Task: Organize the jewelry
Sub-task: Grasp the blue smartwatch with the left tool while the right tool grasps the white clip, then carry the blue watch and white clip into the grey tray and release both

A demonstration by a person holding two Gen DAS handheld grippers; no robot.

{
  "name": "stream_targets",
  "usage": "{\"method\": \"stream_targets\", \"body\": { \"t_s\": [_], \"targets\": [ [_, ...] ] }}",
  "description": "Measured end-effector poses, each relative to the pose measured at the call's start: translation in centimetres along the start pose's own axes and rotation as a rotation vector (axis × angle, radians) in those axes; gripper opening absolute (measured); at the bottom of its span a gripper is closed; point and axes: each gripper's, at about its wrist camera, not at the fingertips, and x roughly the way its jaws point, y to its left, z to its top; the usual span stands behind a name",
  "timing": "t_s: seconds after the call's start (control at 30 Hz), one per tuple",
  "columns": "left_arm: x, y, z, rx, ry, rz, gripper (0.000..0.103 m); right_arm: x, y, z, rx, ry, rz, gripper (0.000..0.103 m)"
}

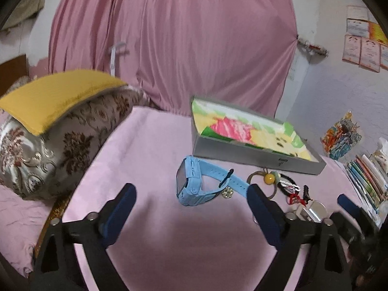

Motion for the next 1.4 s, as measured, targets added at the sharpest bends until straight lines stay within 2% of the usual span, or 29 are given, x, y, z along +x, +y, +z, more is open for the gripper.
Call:
{"method": "stream_targets", "body": {
  "t_s": [0.07, 0.2, 0.27, 0.4, 0.53, 0.7, 0.77, 0.93, 1.2, 1.4],
  "targets": [
    [1.0, 0.3, 0.3, -0.015, 0.035, 0.001, 0.076, 0.7, 0.7, -0.1, -0.020, 0.043, 0.009, 0.085],
    [2.6, 0.8, 0.8, -0.038, 0.088, -0.009, 0.064, 2.6, 1.6, -0.8, -0.033, 0.150, 0.026, 0.074],
    [3.3, 0.9, 0.9, -0.042, 0.109, -0.016, 0.058, 3.2, 1.5, -1.1, -0.033, 0.178, 0.013, 0.065],
    [4.3, 0.8, 1.0, -0.045, 0.137, -0.039, 0.053, 4.0, 1.5, -1.1, -0.032, 0.222, -0.012, 0.063],
    [5.0, 0.6, 1.2, -0.039, 0.158, -0.058, 0.045, 4.3, 1.6, -1.1, -0.032, 0.245, -0.017, 0.051],
    [5.1, 0.5, 1.4, -0.039, 0.170, -0.052, 0.038, 4.3, 1.6, -1.1, -0.023, 0.238, -0.001, 0.050],
    [5.0, 0.5, 1.4, -0.026, 0.174, -0.018, 0.026, 4.3, 1.5, -1.1, -0.022, 0.234, 0.009, 0.049],
    [3.9, 0.3, 1.1, -0.012, 0.161, 0.008, 0.017, 3.9, 1.4, -1.1, -0.013, 0.211, 0.028, 0.049],
    [1.9, -0.5, 0.3, -0.029, 0.130, -0.044, 0.016, 3.1, 0.9, -0.9, 0.016, 0.146, 0.053, 0.048],
    [0.7, -2.3, 1.6, -0.008, 0.056, -0.067, 0.016, 2.2, 0.3, -0.1, 0.040, 0.096, 0.075, 0.048]
  ]
}}
